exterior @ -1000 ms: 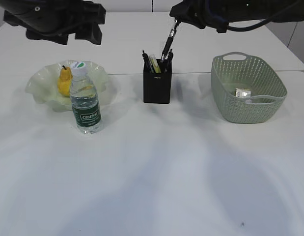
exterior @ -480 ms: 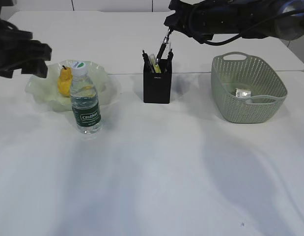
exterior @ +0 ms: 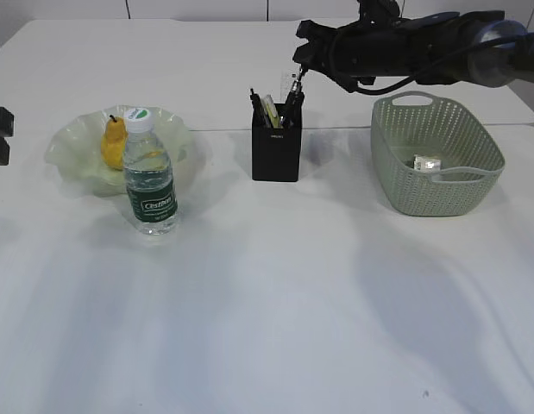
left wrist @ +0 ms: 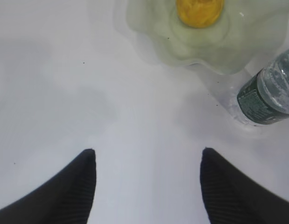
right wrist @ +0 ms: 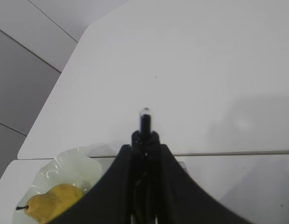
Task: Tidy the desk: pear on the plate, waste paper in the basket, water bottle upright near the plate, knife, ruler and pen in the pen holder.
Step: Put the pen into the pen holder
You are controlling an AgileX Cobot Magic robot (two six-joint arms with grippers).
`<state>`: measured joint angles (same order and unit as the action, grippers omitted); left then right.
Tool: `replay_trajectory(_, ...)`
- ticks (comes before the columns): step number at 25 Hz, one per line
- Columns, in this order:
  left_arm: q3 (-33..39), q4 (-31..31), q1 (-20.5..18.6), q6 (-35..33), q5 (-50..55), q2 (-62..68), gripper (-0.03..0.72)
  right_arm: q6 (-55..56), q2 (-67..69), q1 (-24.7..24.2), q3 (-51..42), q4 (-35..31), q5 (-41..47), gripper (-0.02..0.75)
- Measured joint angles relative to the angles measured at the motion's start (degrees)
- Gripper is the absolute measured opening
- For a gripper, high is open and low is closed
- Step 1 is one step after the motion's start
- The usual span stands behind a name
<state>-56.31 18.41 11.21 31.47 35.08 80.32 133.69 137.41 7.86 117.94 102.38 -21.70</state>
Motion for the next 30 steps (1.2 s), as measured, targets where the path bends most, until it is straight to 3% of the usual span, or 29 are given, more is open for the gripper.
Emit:
replay_trajectory(13,0.2,0.1,-0.1,0.0,-0.6,-0.2,0.494,0.0,0.1,0.0,0.0,0.2,4.2,0.081)
replay_trajectory(30,0.2,0.1,-0.1,0.0,-1.4,-0.2,0.494,0.0,2.3,0.6,0.0,0.2,1.6,0.082)
